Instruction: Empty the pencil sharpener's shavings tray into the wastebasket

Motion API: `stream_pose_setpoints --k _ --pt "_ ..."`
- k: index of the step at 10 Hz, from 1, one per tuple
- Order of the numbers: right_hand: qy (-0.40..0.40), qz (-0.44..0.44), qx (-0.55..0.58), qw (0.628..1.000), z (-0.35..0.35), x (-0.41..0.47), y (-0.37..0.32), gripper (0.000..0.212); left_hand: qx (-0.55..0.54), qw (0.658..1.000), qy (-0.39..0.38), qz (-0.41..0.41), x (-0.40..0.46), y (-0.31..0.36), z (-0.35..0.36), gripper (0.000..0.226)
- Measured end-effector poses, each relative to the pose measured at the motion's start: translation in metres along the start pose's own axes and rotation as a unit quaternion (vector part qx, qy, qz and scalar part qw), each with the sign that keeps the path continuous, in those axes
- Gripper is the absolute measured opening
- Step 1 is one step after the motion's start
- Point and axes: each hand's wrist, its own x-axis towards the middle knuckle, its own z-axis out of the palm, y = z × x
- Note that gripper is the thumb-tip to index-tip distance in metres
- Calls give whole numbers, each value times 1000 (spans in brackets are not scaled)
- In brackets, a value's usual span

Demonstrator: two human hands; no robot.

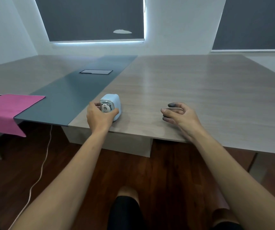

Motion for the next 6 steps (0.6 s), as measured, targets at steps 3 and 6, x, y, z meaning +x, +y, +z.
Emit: stream_pose_setpoints --k 3,6 --pt "64 -39 -118 990 -18 4 0 34 83 996 9 41 -1 19 0 95" --pt "127 -99 -429 889 -50 0 -6 52 148 944 -102 278 -38 81 57 74"
